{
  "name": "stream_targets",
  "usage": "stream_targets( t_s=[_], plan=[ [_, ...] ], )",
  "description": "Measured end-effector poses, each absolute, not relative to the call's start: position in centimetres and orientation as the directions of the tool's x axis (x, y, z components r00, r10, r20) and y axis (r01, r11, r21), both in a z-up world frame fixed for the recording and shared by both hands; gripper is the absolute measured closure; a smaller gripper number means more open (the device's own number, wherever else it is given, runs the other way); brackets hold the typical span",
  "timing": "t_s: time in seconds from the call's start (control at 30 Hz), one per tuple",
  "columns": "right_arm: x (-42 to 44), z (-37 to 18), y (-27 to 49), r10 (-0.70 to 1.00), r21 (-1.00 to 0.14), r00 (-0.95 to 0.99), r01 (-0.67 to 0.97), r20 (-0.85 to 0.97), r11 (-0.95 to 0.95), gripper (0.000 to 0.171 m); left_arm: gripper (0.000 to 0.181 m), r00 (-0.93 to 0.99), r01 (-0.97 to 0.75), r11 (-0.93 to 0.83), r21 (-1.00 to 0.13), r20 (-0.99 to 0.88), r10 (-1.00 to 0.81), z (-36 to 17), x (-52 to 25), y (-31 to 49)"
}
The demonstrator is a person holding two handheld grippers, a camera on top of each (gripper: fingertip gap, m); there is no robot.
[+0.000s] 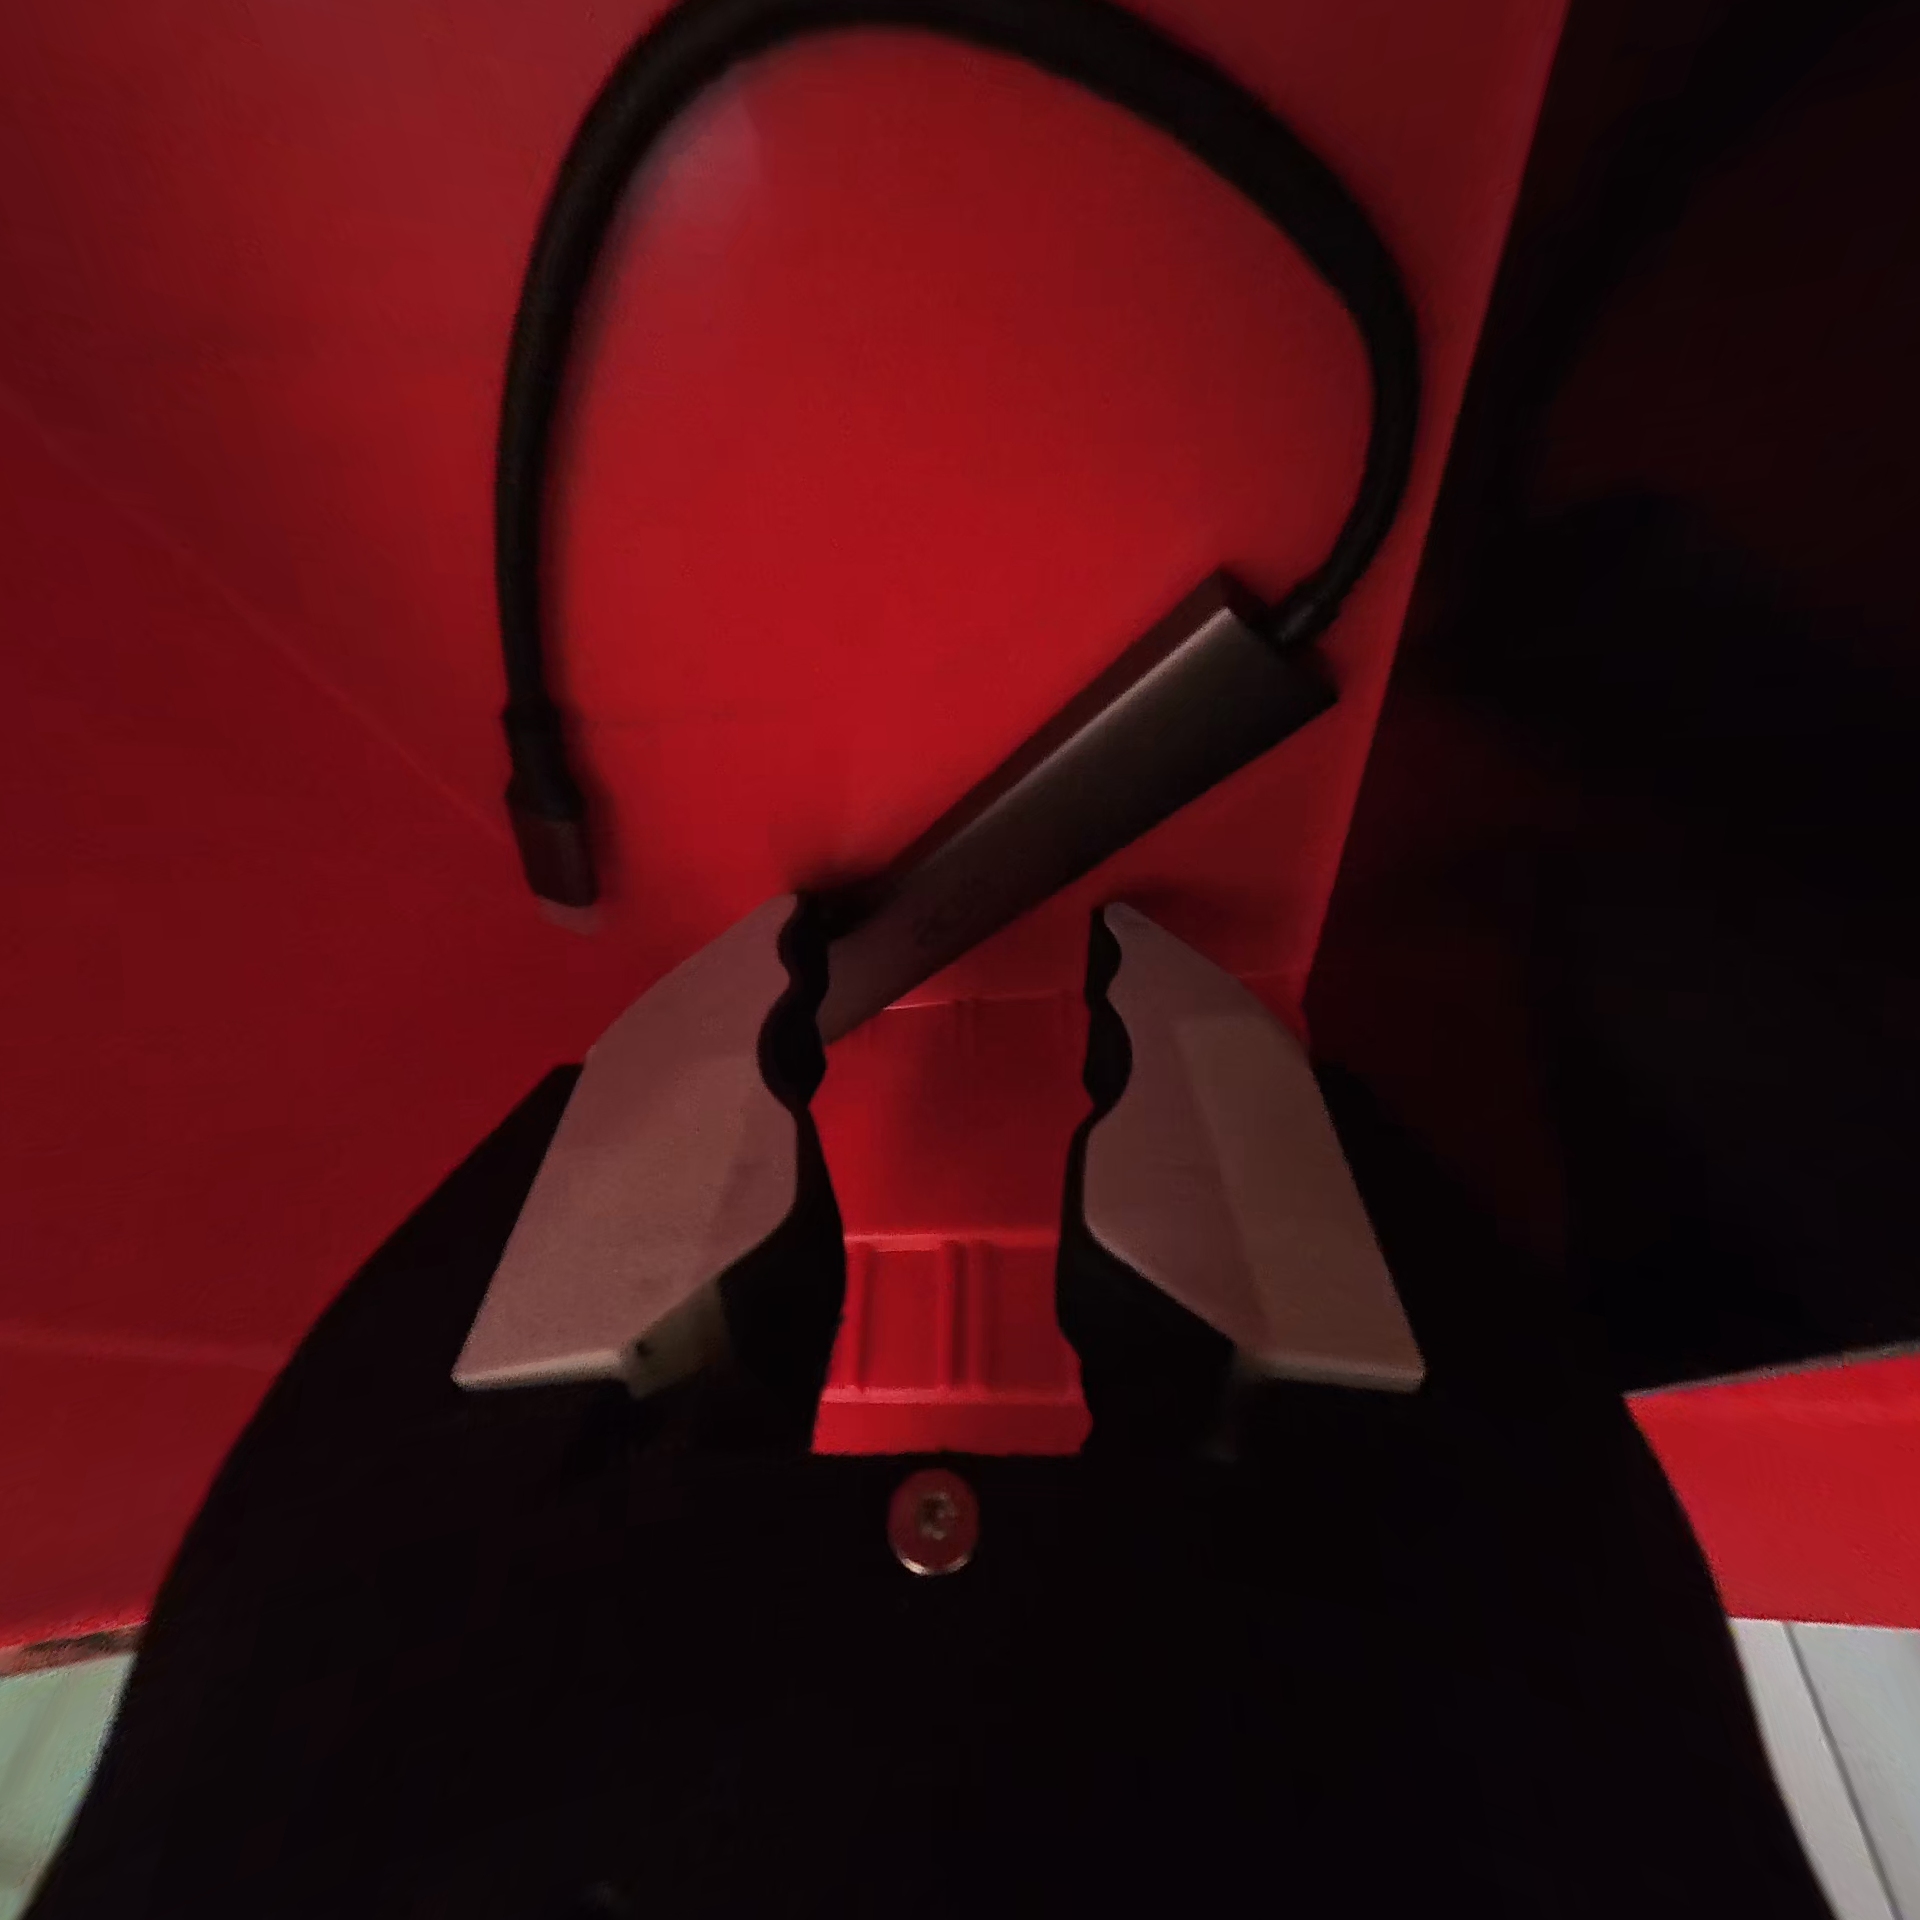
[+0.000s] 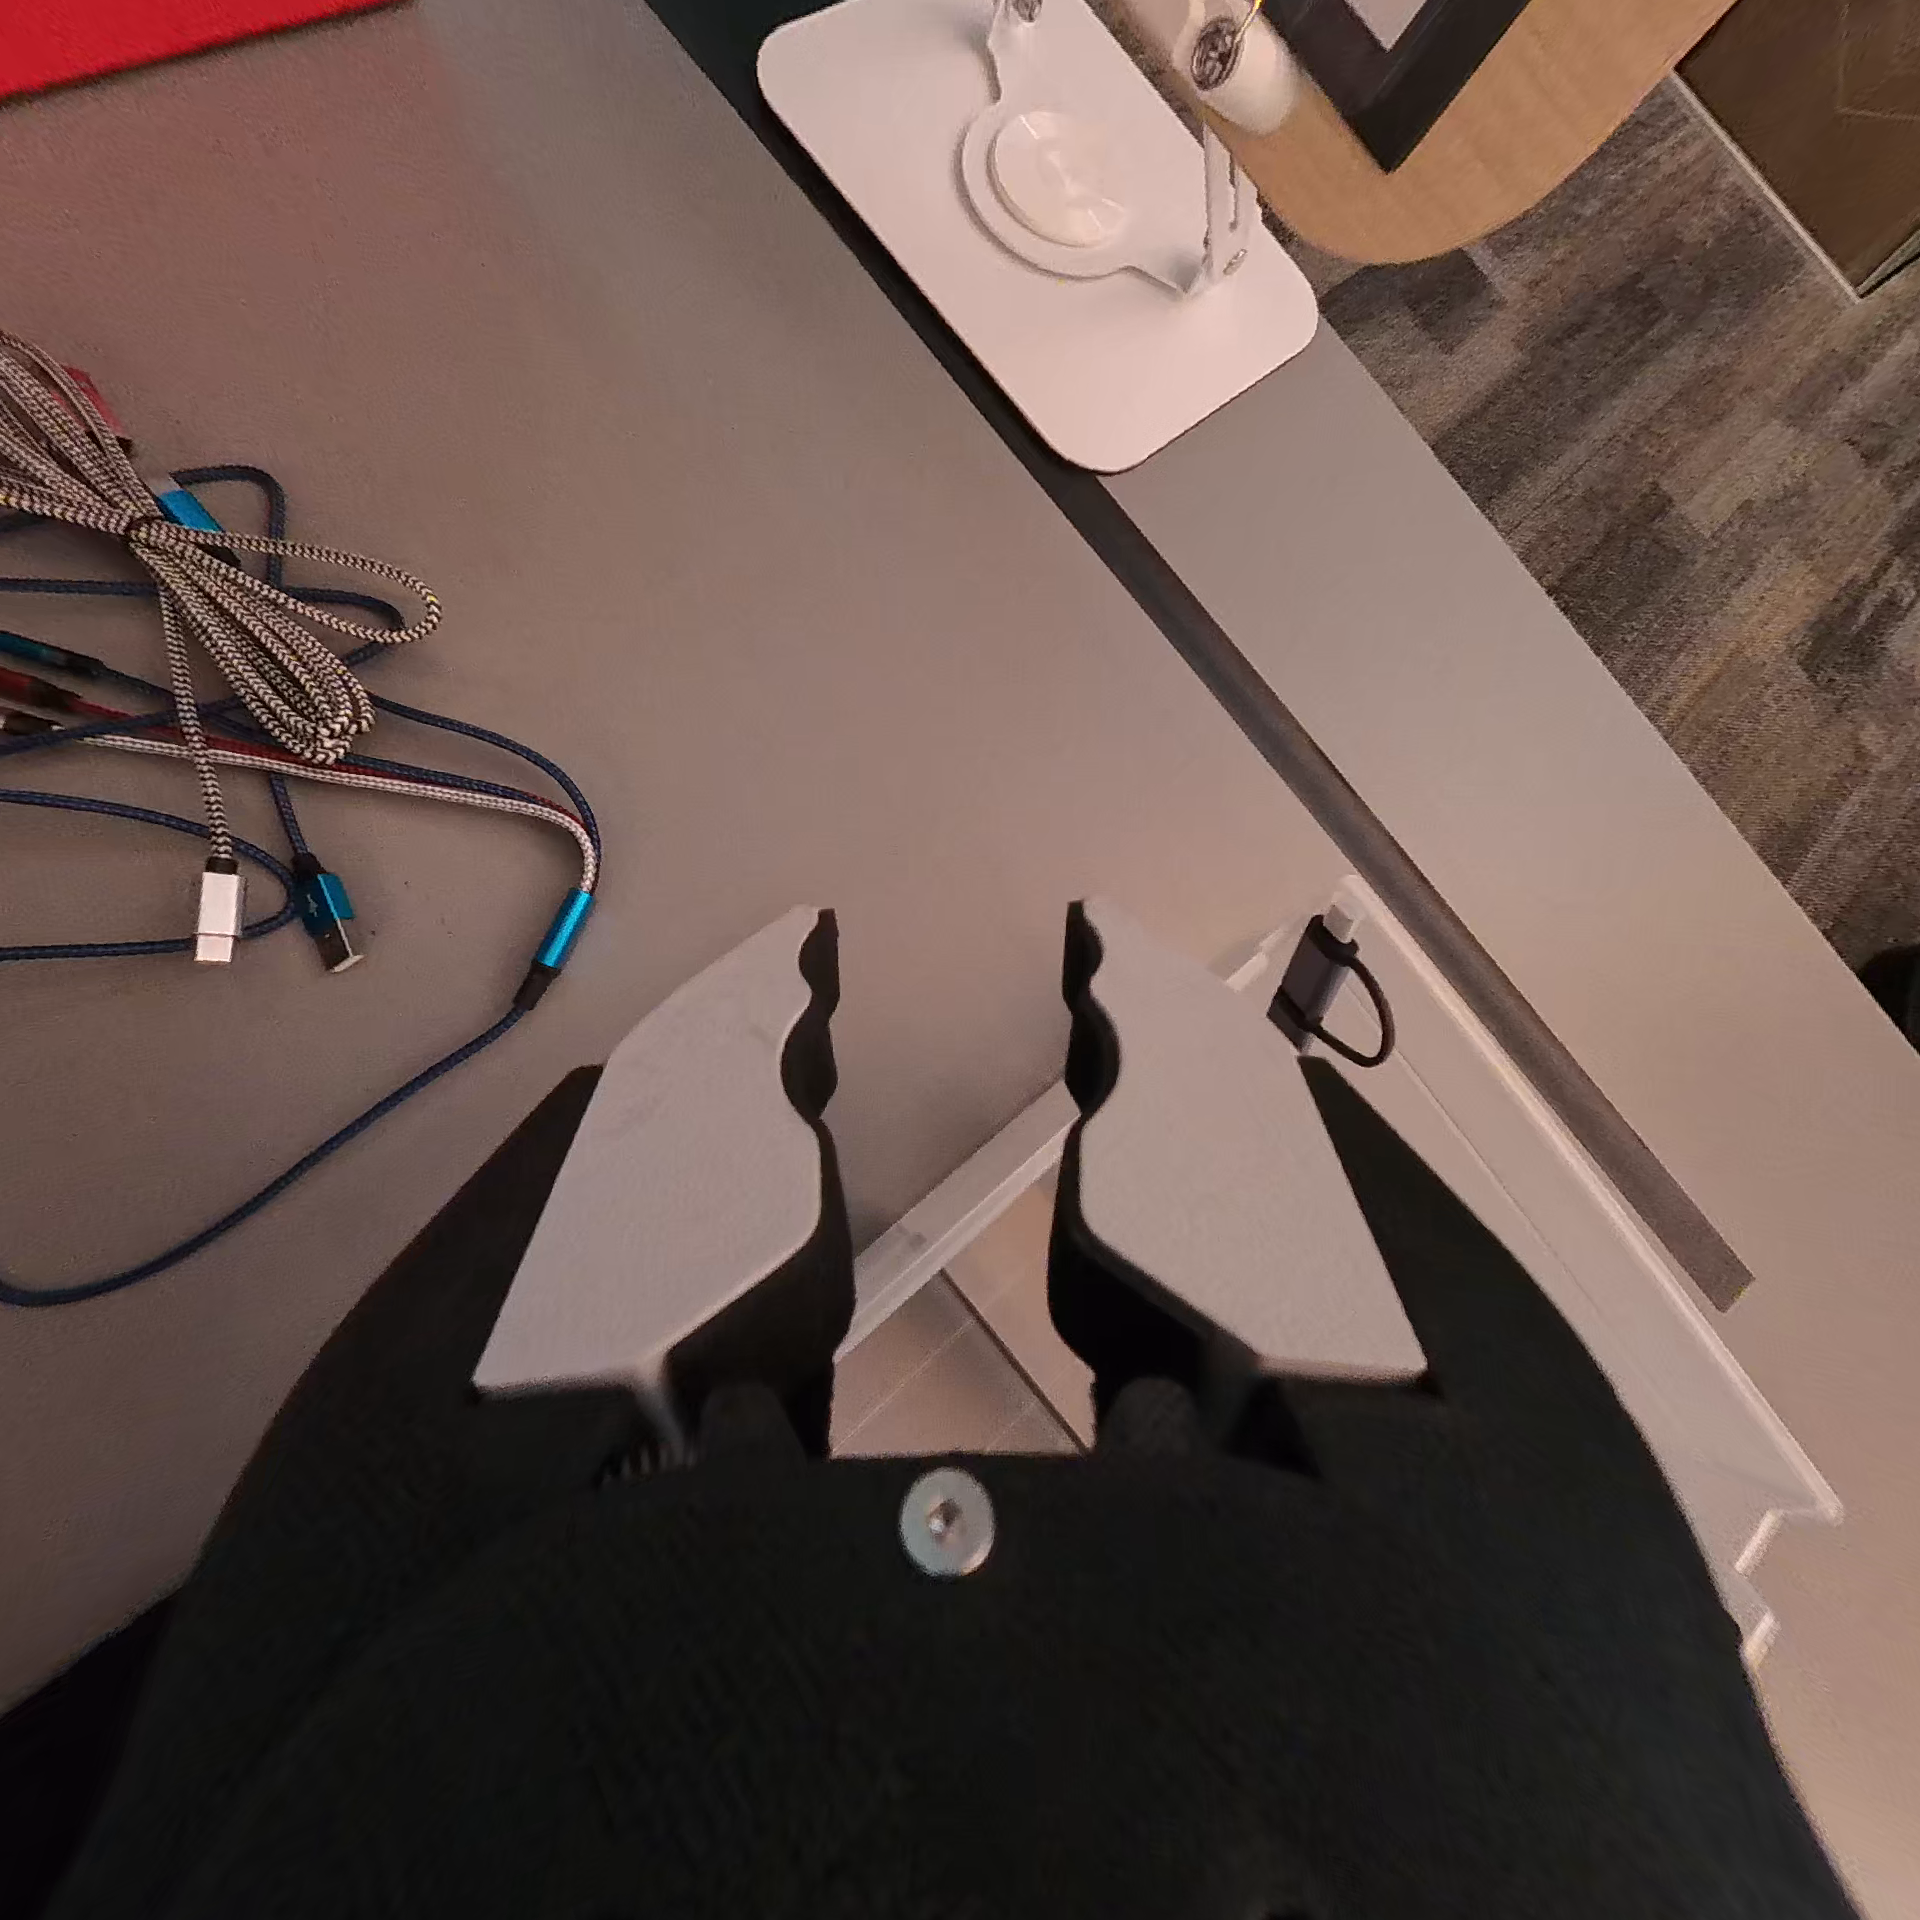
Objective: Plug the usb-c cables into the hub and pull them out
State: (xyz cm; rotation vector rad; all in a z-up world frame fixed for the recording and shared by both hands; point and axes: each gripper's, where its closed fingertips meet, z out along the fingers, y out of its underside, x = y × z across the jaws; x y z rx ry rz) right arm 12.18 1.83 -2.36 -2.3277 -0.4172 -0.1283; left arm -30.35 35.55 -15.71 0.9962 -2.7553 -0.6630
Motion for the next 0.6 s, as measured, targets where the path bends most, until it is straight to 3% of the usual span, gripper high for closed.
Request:
stream_targets(
  t_s=[0.03,0.23,0.6],
  plan=[
    [12.2,-2.3,1.8,0.259,-0.674,0.942,0.334,0.213,-0.659,0.129,0.144,-0.769,-0.581,0.675,0.454,-0.035,-0.639,-15.7,-30.3,35.6],
    [11.8,-1.3,1.6,0.27,-0.708,0.941,0.332,0.204,-0.624,0.132,0.158,-0.767,-0.603,0.645,0.469,-0.118,-0.631,-13.8,-29.3,35.3],
    [9.2,0.5,1.5,0.348,-0.755,0.916,0.368,0.197,-0.543,0.132,0.16,-0.537,-0.837,0.446,0.317,-0.323,-0.779,3.7,-26.6,30.9]
  ],
)
